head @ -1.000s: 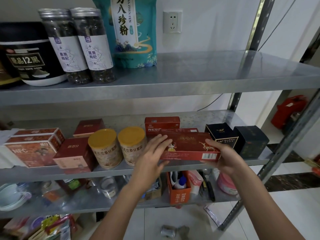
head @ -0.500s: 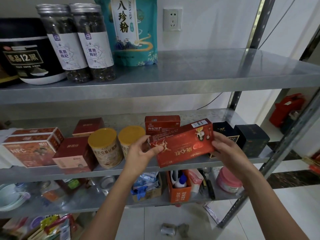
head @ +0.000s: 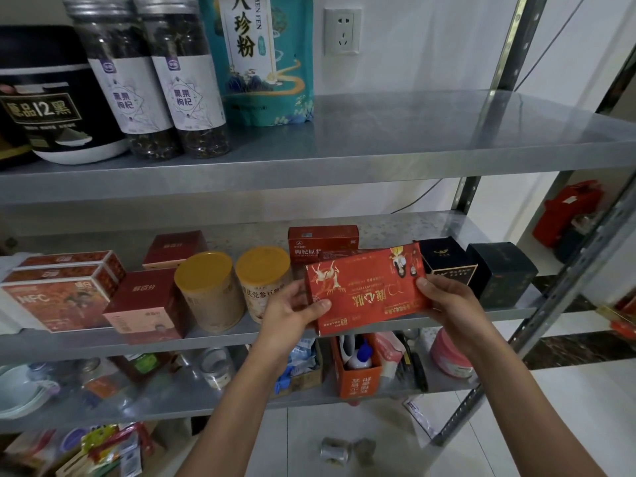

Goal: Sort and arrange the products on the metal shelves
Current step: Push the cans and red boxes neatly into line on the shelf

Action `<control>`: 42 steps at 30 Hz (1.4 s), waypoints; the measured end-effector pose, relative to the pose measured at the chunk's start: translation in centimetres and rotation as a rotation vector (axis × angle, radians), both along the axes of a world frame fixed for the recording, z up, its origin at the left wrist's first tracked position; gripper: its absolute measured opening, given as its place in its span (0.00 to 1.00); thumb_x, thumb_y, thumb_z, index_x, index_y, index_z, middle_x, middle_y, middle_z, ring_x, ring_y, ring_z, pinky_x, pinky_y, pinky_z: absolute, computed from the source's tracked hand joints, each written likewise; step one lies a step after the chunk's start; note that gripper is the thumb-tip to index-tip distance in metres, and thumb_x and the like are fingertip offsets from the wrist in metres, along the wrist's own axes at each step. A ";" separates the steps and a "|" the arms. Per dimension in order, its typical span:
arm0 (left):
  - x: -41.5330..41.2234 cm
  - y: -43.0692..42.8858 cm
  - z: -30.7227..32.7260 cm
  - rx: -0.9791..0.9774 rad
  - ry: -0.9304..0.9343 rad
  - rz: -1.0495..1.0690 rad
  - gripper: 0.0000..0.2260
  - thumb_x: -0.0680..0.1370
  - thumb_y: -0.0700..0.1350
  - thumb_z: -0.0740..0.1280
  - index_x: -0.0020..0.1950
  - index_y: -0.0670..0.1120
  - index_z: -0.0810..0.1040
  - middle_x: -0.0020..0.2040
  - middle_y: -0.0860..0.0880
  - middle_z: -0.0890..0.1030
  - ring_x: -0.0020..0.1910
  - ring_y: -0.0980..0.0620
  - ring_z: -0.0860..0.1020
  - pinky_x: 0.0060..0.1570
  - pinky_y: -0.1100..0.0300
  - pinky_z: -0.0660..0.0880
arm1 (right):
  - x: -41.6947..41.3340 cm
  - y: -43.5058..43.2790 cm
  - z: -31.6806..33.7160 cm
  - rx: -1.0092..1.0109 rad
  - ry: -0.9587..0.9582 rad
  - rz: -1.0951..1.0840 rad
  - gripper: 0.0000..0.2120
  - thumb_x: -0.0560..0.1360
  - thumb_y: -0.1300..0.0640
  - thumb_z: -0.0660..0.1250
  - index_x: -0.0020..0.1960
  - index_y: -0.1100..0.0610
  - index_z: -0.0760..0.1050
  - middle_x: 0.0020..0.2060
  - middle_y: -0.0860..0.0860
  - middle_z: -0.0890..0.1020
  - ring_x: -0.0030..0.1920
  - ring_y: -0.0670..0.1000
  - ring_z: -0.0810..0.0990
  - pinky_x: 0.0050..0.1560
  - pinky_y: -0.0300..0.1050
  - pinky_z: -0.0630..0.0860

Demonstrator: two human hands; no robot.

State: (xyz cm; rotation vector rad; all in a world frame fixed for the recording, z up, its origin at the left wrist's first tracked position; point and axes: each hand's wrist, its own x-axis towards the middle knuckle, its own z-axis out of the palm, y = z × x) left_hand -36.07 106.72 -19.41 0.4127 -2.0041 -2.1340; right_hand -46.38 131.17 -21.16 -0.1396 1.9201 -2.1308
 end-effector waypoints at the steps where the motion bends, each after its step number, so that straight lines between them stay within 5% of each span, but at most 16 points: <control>1: 0.0 0.0 0.1 -0.003 0.005 0.005 0.14 0.73 0.34 0.72 0.54 0.49 0.78 0.48 0.53 0.84 0.45 0.61 0.83 0.39 0.66 0.79 | 0.0 0.1 -0.2 0.001 -0.004 0.008 0.17 0.69 0.49 0.72 0.52 0.60 0.82 0.49 0.57 0.86 0.51 0.54 0.85 0.51 0.45 0.77; 5: 0.0 -0.1 0.5 -0.025 -0.003 0.001 0.15 0.73 0.36 0.73 0.58 0.45 0.78 0.50 0.51 0.84 0.45 0.59 0.83 0.41 0.64 0.79 | 0.1 0.4 -0.3 0.036 -0.012 0.048 0.23 0.69 0.47 0.72 0.58 0.61 0.80 0.52 0.57 0.85 0.54 0.56 0.84 0.57 0.49 0.76; 9: 0.2 -0.3 1.2 -0.050 -0.002 -0.031 0.21 0.69 0.50 0.75 0.60 0.49 0.78 0.53 0.52 0.84 0.49 0.59 0.83 0.43 0.67 0.76 | -0.2 0.6 0.3 0.037 -0.036 0.030 0.25 0.66 0.46 0.73 0.61 0.52 0.80 0.51 0.53 0.86 0.52 0.55 0.85 0.52 0.49 0.77; 12: 0.3 0.1 1.6 -0.150 0.092 -0.044 0.28 0.72 0.58 0.70 0.69 0.64 0.64 0.59 0.69 0.73 0.53 0.73 0.75 0.44 0.73 0.74 | -0.5 0.7 0.9 0.000 -0.081 0.037 0.19 0.70 0.50 0.72 0.61 0.41 0.79 0.52 0.48 0.85 0.50 0.52 0.85 0.49 0.50 0.79; 14: 0.3 0.2 1.4 -0.198 0.152 -0.134 0.28 0.75 0.58 0.64 0.73 0.64 0.59 0.68 0.65 0.68 0.63 0.69 0.72 0.55 0.67 0.76 | -0.7 0.6 1.2 0.008 -0.141 0.031 0.14 0.74 0.50 0.69 0.60 0.43 0.81 0.50 0.49 0.86 0.47 0.50 0.85 0.44 0.46 0.79; 17: 0.4 0.1 0.7 -0.428 0.169 -0.237 0.23 0.83 0.46 0.58 0.75 0.61 0.58 0.74 0.54 0.67 0.72 0.57 0.66 0.71 0.51 0.68 | -0.9 0.4 1.5 0.001 -0.280 -0.084 0.10 0.74 0.51 0.69 0.52 0.53 0.83 0.37 0.50 0.86 0.34 0.48 0.83 0.29 0.40 0.78; 21: 0.3 0.1 0.0 -0.892 0.203 -0.106 0.31 0.78 0.45 0.69 0.75 0.62 0.60 0.77 0.51 0.58 0.76 0.54 0.57 0.74 0.54 0.59 | -0.8 0.1 1.7 0.023 -0.403 -0.156 0.08 0.75 0.55 0.67 0.39 0.56 0.75 0.23 0.51 0.77 0.19 0.46 0.71 0.20 0.36 0.71; 26: 0.0 -0.1 0.6 -0.692 0.365 -0.082 0.19 0.75 0.46 0.69 0.64 0.60 0.71 0.63 0.62 0.74 0.65 0.65 0.71 0.67 0.65 0.68 | -0.2 0.0 1.7 0.046 -0.457 -0.036 0.16 0.82 0.51 0.56 0.41 0.58 0.73 0.22 0.55 0.74 0.17 0.46 0.65 0.20 0.36 0.68; 29: -0.3 -0.5 0.8 -0.569 0.309 -0.001 0.17 0.77 0.49 0.66 0.64 0.47 0.77 0.56 0.53 0.80 0.58 0.56 0.78 0.58 0.64 0.74 | -0.2 0.3 1.2 0.184 -0.344 0.085 0.34 0.78 0.32 0.50 0.43 0.62 0.77 0.25 0.55 0.75 0.21 0.48 0.68 0.27 0.40 0.71; 33: -0.8 -1.3 0.7 -0.492 0.216 0.101 0.08 0.80 0.48 0.63 0.49 0.47 0.81 0.39 0.58 0.82 0.39 0.64 0.80 0.37 0.74 0.72 | 0.0 0.9 0.8 0.362 -0.121 0.208 0.45 0.66 0.20 0.47 0.45 0.56 0.85 0.41 0.53 0.86 0.41 0.49 0.84 0.45 0.42 0.77; 36: -1.1 -1.3 0.3 -0.433 0.149 0.087 0.14 0.82 0.45 0.63 0.36 0.51 0.77 0.28 0.58 0.79 0.29 0.63 0.76 0.33 0.71 0.70 | 0.3 0.8 1.0 0.223 -0.026 0.280 0.37 0.70 0.24 0.58 0.60 0.53 0.79 0.53 0.55 0.85 0.54 0.54 0.84 0.53 0.49 0.79; 39: -1.5 -1.0 0.0 -0.340 0.074 0.065 0.12 0.82 0.47 0.62 0.40 0.50 0.79 0.36 0.54 0.84 0.34 0.62 0.81 0.36 0.70 0.74 | 0.3 0.4 1.3 0.133 -0.020 0.235 0.28 0.70 0.38 0.70 0.65 0.52 0.74 0.51 0.55 0.85 0.52 0.58 0.85 0.51 0.53 0.81; 42: -1.6 -0.7 -0.3 -0.301 0.002 0.062 0.14 0.80 0.55 0.61 0.50 0.47 0.81 0.47 0.48 0.85 0.46 0.54 0.83 0.48 0.60 0.78 | 0.3 0.1 1.2 0.081 -0.027 0.145 0.24 0.67 0.46 0.72 0.63 0.46 0.75 0.48 0.52 0.86 0.47 0.57 0.86 0.42 0.49 0.81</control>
